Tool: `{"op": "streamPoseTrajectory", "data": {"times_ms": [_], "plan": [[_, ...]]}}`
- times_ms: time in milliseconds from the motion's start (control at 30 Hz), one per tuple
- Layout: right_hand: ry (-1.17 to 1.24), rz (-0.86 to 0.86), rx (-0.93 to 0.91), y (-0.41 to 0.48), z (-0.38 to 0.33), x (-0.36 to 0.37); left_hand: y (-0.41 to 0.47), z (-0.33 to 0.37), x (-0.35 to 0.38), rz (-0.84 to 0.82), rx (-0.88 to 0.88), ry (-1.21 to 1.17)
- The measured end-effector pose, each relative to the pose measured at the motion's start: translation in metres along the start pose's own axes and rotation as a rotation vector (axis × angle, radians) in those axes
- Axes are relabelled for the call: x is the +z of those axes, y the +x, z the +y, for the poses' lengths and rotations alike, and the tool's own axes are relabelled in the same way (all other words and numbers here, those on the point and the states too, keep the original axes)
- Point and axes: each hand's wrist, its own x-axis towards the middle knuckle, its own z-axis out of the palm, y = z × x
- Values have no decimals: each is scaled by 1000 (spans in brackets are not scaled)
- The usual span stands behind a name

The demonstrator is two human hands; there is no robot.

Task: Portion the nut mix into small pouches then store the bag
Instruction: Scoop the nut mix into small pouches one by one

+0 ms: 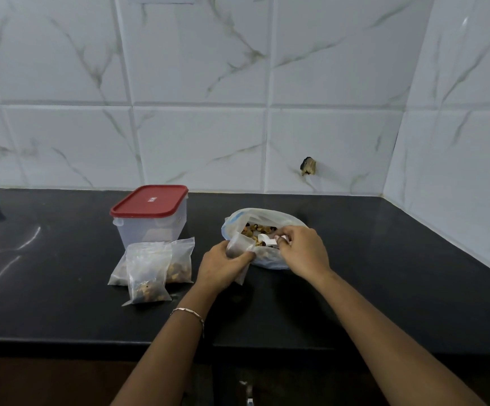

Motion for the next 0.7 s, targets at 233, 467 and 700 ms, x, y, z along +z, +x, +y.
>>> {"op": "streamPoseTrajectory", "data": {"times_ms": [233,467,700], "plan": [[348,-90,328,6,6,7,1,-1,0,-91,26,68],[555,-165,487,10,7,16,2,1,4,-188,82,68],[689,-161,666,17,4,15,2,1,4,-228,79,112]]}}
